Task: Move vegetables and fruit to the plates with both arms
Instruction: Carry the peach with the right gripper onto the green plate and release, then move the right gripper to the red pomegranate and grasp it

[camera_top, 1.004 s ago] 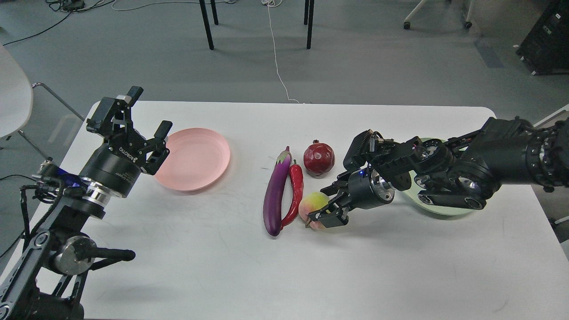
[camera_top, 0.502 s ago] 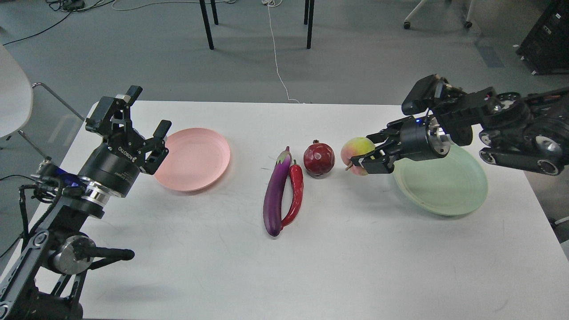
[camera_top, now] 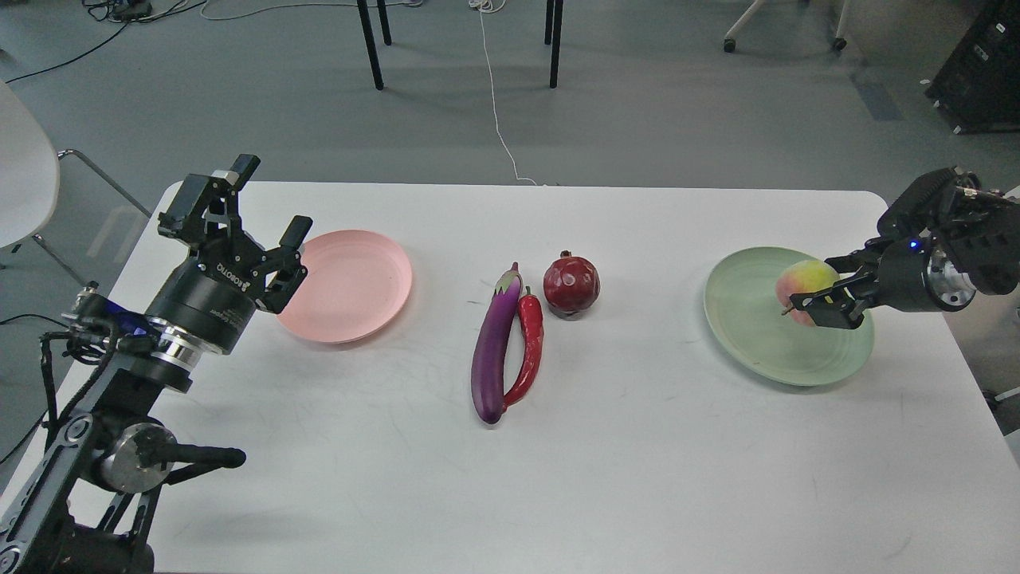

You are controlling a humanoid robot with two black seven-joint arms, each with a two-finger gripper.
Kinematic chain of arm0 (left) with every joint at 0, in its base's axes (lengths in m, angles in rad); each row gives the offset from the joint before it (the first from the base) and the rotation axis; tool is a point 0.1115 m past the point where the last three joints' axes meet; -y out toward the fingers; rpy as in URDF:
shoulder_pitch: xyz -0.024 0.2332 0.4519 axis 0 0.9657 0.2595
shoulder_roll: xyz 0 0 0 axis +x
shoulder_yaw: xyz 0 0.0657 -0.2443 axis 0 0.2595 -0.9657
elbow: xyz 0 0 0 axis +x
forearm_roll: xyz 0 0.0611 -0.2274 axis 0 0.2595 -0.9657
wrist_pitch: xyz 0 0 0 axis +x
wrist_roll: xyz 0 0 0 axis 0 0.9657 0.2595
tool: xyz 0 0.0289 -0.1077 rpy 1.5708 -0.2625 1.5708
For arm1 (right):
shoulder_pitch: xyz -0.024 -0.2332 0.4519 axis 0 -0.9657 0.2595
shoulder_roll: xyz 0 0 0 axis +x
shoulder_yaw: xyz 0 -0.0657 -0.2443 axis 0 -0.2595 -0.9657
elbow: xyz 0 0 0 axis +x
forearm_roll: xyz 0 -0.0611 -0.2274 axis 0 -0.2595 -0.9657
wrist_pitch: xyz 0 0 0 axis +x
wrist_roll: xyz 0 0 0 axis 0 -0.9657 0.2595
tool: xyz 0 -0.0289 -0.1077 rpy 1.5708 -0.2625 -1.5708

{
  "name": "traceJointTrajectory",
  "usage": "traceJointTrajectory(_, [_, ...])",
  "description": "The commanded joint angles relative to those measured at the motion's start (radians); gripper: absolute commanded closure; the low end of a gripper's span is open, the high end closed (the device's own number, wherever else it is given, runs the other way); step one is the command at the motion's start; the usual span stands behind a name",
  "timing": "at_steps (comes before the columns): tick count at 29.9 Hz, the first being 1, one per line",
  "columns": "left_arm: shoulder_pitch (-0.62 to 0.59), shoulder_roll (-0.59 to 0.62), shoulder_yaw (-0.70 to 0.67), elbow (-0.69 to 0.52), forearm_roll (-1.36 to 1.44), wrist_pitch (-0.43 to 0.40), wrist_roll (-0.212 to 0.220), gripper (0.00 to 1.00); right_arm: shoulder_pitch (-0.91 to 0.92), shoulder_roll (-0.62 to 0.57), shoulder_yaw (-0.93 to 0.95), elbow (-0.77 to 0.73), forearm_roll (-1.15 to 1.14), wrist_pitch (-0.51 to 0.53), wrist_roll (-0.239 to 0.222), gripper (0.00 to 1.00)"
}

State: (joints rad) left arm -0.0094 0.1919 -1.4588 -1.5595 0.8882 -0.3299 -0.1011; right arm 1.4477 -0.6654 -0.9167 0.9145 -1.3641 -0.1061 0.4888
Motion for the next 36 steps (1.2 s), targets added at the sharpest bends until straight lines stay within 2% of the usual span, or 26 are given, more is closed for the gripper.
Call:
traceJointTrajectory(1, [0.002,0.003,0.0,-0.007,0.0,0.0,0.0,0.01,-0.021,0.039,0.001,-0.052,0.0,-0.004,0.0,0.49])
traceJointTrajectory(9, [0.002,-0.002,0.0,-0.008,0.0,0.0,0.0,0.01,-0.07,0.104,0.001,-0.14,0.0,-0.006,0.0,0.47])
traceJointTrajectory(14, [0.002,0.0,0.0,-0.011,0.0,0.0,0.0,0.01,-0.089,0.107,0.001,-0.196,0.002,-0.01,0.0,0.42])
traceJointTrajectory(18, [0.002,-0.002,0.0,-0.011,0.0,0.0,0.0,0.01,-0.101,0.136,0.001,-0.232,0.002,-0.032,0.0,0.24])
traceJointTrajectory(20, [0.002,0.0,0.0,-0.011,0.0,0.0,0.0,0.01,-0.102,0.144,0.002,-0.235,0.006,-0.033,0.0,0.06])
traceJointTrajectory(31, [0.0,0.001,0.0,-0.011,0.0,0.0,0.0,0.01,-0.055,0.144,0.07,-0.212,0.02,-0.027,0.0,0.02])
traceJointTrajectory(36, [0.0,0.001,0.0,-0.011,0.0,0.0,0.0,0.01,0.043,0.162,0.108,-0.079,0.089,-0.021,0.0,0.02])
